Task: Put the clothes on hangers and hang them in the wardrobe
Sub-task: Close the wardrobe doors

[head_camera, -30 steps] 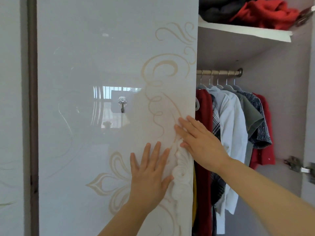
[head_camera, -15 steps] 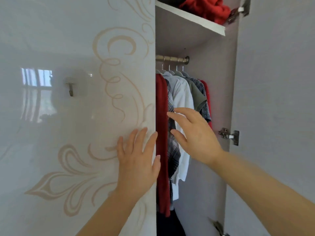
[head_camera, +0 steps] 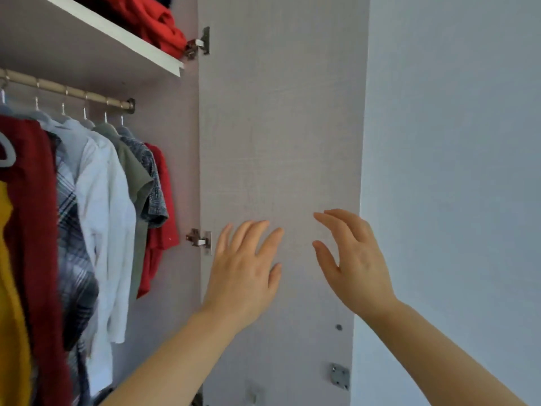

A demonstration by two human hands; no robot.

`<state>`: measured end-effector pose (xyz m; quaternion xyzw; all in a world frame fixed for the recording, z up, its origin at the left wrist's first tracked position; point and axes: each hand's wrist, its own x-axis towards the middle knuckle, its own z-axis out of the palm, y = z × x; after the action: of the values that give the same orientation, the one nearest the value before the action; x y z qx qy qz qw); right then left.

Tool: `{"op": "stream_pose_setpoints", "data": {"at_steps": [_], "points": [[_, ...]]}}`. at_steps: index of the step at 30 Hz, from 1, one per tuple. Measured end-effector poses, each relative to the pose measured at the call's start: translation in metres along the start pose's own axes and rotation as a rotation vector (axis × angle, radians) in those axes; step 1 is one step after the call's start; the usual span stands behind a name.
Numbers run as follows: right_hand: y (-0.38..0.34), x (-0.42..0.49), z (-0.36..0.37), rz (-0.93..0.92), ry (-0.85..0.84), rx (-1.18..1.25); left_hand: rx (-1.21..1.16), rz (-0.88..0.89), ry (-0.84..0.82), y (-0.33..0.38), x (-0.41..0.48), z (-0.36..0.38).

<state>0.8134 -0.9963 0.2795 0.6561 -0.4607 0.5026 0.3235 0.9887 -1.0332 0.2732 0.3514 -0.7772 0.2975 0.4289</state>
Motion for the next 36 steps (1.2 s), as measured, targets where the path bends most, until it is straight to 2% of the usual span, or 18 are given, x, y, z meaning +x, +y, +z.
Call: {"op": "stream_pose_setpoints", "data": {"at_steps": [4, 8, 10, 13, 17, 21, 27, 32, 36], "points": [[0.069, -0.01, -0.019, 0.091, 0.047, 0.023, -0.014, 0.129, 0.041, 0.056, 0.046, 0.031], [0.131, -0.016, -0.021, 0.142, 0.01, 0.054, 0.075, 0.208, 0.035, 0.1, 0.108, 0.059], [0.156, -0.018, -0.015, 0.119, -0.012, 0.064, 0.211, 0.231, -0.052, 0.111, 0.14, 0.073], [0.181, -0.019, -0.001, 0.077, -0.033, 0.117, 0.541, 0.295, -0.219, 0.112, 0.171, 0.094], [0.19, -0.019, 0.025, 0.093, -0.101, 0.274, 0.709, 0.297, -0.285, 0.108, 0.175, 0.096], [0.175, -0.021, 0.048, 0.103, -0.156, 0.514, 0.85, 0.34, -0.179, 0.109, 0.164, 0.077], [0.12, -0.021, 0.061, -0.026, -0.139, 0.815, 0.836, 0.447, -0.057, 0.082, 0.132, 0.027], [0.041, -0.026, 0.067, -0.135, -0.128, 0.967, 0.909, 0.431, -0.085, 0.047, 0.088, -0.039], [-0.035, -0.028, 0.076, -0.2, -0.102, 0.975, 1.009, 0.366, -0.16, 0.016, 0.048, -0.095]]}}
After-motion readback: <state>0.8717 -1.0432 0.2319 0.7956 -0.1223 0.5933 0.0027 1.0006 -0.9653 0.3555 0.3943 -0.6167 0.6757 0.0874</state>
